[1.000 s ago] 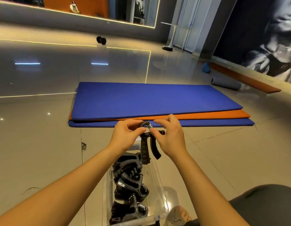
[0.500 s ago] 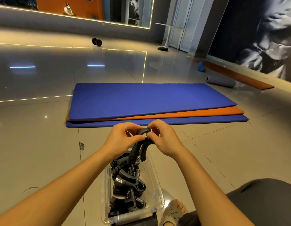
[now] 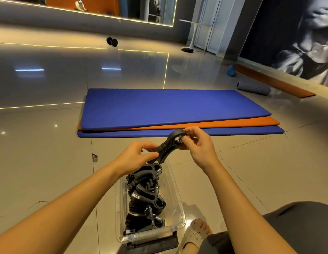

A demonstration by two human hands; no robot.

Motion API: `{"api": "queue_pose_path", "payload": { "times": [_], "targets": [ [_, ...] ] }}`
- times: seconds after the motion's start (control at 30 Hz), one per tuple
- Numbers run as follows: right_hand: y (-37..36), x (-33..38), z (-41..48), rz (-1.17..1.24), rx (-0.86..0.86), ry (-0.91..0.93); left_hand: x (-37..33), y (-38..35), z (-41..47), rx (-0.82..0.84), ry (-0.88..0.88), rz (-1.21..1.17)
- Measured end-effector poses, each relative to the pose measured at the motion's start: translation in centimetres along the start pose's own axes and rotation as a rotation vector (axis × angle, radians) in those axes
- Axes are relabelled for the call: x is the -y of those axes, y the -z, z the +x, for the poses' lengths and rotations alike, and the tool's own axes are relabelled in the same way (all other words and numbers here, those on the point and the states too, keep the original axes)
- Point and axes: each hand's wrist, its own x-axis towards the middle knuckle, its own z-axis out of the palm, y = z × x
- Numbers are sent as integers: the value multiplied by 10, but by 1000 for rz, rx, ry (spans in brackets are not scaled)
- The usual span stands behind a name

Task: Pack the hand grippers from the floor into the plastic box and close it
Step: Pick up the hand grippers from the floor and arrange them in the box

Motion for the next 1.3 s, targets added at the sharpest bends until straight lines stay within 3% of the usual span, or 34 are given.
{"api": "queue_pose_path", "payload": {
  "times": [0.23,0.43,0.6,0.8,1.13,1.3],
  "targets": [
    [3,-12,0,73,25,-74,4,1,4,6,0,22],
    [7,-18,3,161,65,-286,11,-1,4,-150,-81,252],
    [-4,-26,1,167,-56,-363,16,-10,4,-226,-113,325],
    [-5,-34,2,107,-48,-391,28,-13,7,-297,-139,369],
    [-23,-76,-10,45,74,-433,79,-19,7,-55,-71,574],
    [-36,-112,-13,-211,89,-412,106,-28,4,-1,-14,614]
  ]
}}
